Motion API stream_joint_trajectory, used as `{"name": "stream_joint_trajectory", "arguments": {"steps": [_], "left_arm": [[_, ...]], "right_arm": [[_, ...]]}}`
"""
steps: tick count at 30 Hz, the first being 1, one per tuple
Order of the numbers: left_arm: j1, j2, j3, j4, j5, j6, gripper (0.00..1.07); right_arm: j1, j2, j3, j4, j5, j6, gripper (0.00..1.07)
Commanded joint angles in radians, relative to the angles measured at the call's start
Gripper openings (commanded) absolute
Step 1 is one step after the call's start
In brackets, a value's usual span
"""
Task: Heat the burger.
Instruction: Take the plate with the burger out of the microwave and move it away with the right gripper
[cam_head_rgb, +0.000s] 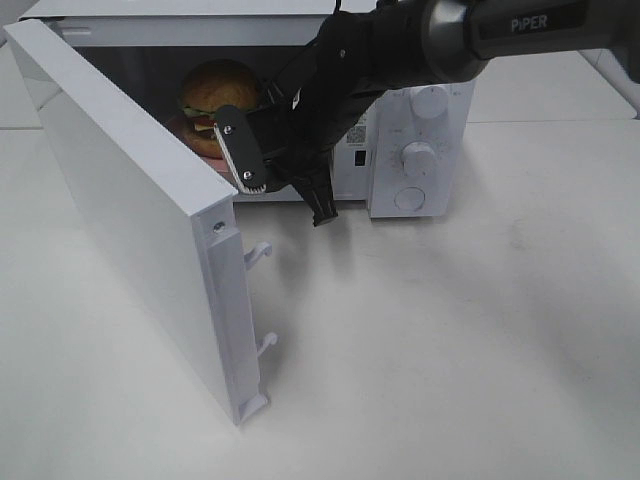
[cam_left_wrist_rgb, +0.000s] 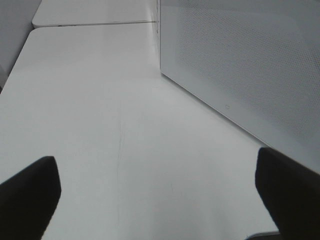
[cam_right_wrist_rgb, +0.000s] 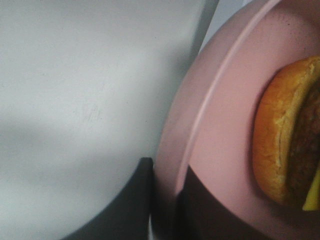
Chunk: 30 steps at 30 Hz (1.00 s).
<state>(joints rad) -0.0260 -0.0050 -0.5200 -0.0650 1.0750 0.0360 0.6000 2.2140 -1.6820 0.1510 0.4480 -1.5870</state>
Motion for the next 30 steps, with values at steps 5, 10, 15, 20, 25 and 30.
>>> {"name": "stream_joint_trajectory", "arguments": {"steps": [5,10,15,20,25,30], "left_arm": [[0.005,-0.007,0.004,-0.007,-0.007,-0.001,0.98],[0.005,-0.007,0.004,-0.007,-0.007,-0.001,0.98],[0.005,-0.007,0.004,-0.007,-0.007,-0.001,0.98],[0.005,-0.007,0.004,-0.007,-0.007,-0.001,0.98],[0.005,-0.007,0.004,-0.007,-0.007,-0.001,0.98],[0.005,-0.007,0.004,-0.007,-0.007,-0.001,0.98]], "right_arm": [[-0.002,-0.101,0.102,0.050,-0.168,-0.094,0.00],[-0.003,-0.136,0.152,0.062,-0.182,-0.120,0.00],[-0.004,-0.173,0.212,0.108,-0.208,-0.180,0.00],[-0.007,-0.195,0.259,0.171,-0.224,-0.234,0.00],[-0.015,-0.225,0.295,0.220,-0.225,-0.271,0.00],[-0.015,-0.266,0.361,0.236,-0.244,-0.308,0.00]]}}
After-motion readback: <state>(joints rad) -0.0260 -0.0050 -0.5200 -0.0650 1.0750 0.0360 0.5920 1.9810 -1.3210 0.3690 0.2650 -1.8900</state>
